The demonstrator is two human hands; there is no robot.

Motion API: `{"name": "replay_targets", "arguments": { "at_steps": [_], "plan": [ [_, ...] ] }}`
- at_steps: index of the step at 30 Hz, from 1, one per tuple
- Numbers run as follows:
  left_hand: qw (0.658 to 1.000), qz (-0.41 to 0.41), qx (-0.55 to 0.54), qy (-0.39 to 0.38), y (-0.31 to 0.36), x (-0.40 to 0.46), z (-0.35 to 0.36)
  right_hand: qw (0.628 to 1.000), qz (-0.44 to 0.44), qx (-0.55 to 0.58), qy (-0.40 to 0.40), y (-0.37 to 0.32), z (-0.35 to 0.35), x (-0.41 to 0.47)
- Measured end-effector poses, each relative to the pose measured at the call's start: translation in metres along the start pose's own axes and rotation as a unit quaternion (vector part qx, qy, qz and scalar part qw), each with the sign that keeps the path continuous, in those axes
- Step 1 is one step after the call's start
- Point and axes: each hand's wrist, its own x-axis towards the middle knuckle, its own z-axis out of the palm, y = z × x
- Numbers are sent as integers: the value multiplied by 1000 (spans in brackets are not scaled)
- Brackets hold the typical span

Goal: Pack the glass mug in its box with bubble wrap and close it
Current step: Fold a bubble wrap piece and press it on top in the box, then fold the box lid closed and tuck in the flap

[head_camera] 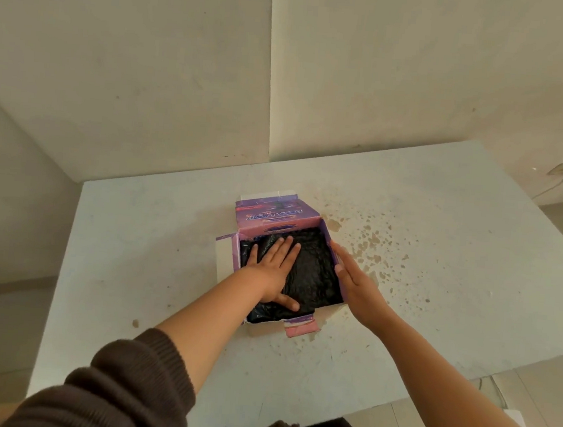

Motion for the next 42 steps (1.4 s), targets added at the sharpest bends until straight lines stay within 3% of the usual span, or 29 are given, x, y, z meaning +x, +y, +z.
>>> {"name": "replay_targets", "arguments": {
  "at_steps": [4,6,8,10,12,13,17,20,24,27,28,31,33,37,42],
  "plan": [
    [1000,21,-9,13,-1,-7,-6,1000,-10,-7,-3,-5,-2,-3],
    [997,38,-41,60,-2,-14,-13,999,-12,-38,11,-10,-5,-1],
    [978,42,-109,171,-8,-25,-19,996,-17,-79,30,-19,-10,5],
    [925,23,-162,342,-18,-34,-21,994,-20,-105,38,-29,-16,19],
    [870,-43,-166,462,-29,-37,-19,993,-6,-112,41,-40,-21,37],
    [851,-93,-179,484,-35,-36,-17,993,4,-113,38,-44,-23,47],
    [794,-269,-371,400,-39,-29,-20,991,58,-117,22,-54,-31,81],
    [736,-282,-504,353,-33,-27,-21,990,104,-94,0,-51,-36,96],
    [721,-324,-520,323,-40,-46,-15,990,142,9,-18,-54,-52,88],
    [685,-246,-611,312,-35,-67,-7,992,110,51,-44,-64,-63,70],
    [691,-217,-615,311,-29,-70,-4,994,87,32,-54,-64,-62,65],
    [763,-191,-514,343,-5,-68,8,994,-18,-96,-44,-54,-51,56],
    [767,-187,-476,388,8,-60,20,988,-72,-127,-48,-40,-40,51],
    [787,-149,-432,413,21,-44,45,993,-70,-74,-67,-16,-18,40],
    [764,-141,-487,399,18,-43,40,996,-48,24,-70,-9,-11,42]
  ]
}}
